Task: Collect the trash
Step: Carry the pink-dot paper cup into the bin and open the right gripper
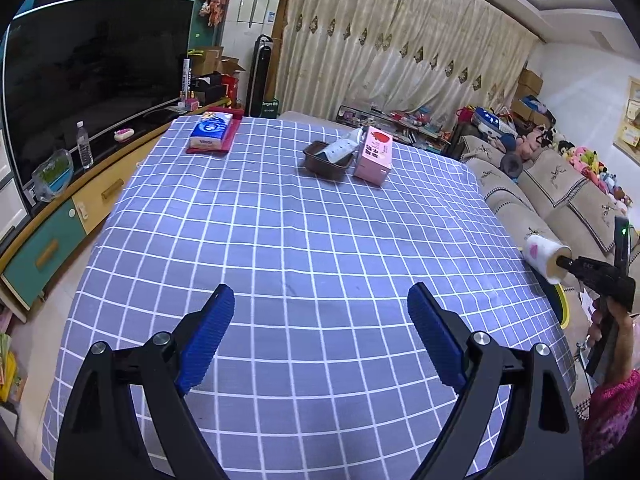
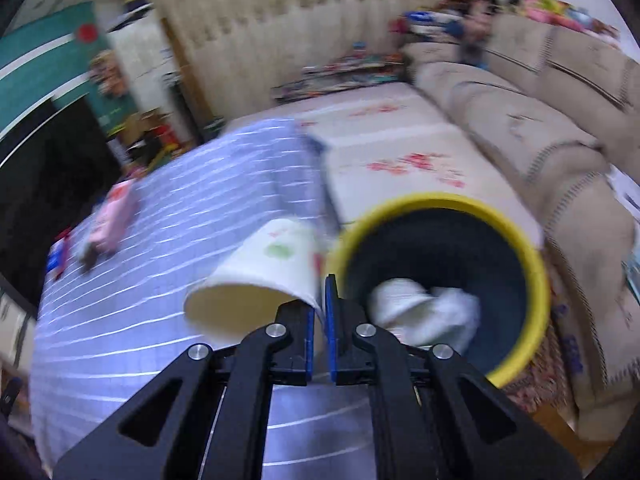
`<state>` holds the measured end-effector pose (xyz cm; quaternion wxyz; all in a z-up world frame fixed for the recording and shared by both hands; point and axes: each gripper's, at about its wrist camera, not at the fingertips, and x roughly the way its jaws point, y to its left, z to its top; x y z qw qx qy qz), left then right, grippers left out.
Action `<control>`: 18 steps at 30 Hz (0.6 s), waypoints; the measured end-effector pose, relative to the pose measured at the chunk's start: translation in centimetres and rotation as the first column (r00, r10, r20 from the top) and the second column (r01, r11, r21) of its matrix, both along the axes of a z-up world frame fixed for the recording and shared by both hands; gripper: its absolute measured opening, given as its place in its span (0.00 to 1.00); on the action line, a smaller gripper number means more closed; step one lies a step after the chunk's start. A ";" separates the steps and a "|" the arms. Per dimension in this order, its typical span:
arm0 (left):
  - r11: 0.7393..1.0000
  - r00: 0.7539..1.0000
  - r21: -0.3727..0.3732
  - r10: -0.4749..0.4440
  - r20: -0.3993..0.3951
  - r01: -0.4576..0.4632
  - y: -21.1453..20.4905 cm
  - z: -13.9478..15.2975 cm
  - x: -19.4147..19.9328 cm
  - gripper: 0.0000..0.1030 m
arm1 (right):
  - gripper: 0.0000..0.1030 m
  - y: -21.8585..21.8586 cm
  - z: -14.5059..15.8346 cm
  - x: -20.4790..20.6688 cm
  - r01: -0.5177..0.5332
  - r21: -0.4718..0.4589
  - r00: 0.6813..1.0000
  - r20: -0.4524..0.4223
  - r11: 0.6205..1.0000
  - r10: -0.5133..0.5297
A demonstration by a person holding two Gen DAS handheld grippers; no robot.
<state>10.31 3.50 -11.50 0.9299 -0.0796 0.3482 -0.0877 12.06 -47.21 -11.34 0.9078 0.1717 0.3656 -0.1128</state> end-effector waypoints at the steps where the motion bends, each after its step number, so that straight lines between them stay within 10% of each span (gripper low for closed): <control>1: 1.000 1.000 0.003 -0.002 -0.002 0.002 -0.4 0.0 0.1 0.85 | 0.07 -1.5 -0.6 -0.1 0.037 0.003 0.999 -0.014 0.999 -0.037; 11: 0.999 0.999 0.041 -0.018 -0.029 0.020 -2.3 -0.5 1.7 0.85 | 0.10 -8.2 -3.6 0.4 0.185 -0.034 0.979 -0.075 0.982 -0.187; 13: 0.999 0.999 0.043 -0.023 -0.034 0.024 -2.6 -0.6 2.1 0.85 | 0.54 -8.7 -3.4 0.6 0.217 -0.037 0.974 -0.059 0.975 -0.219; 18: 0.997 0.998 0.056 -0.046 -0.051 0.049 -3.9 -1.0 2.9 0.85 | 0.61 -9.3 -2.7 -0.7 0.231 0.018 0.973 -0.001 0.973 -0.231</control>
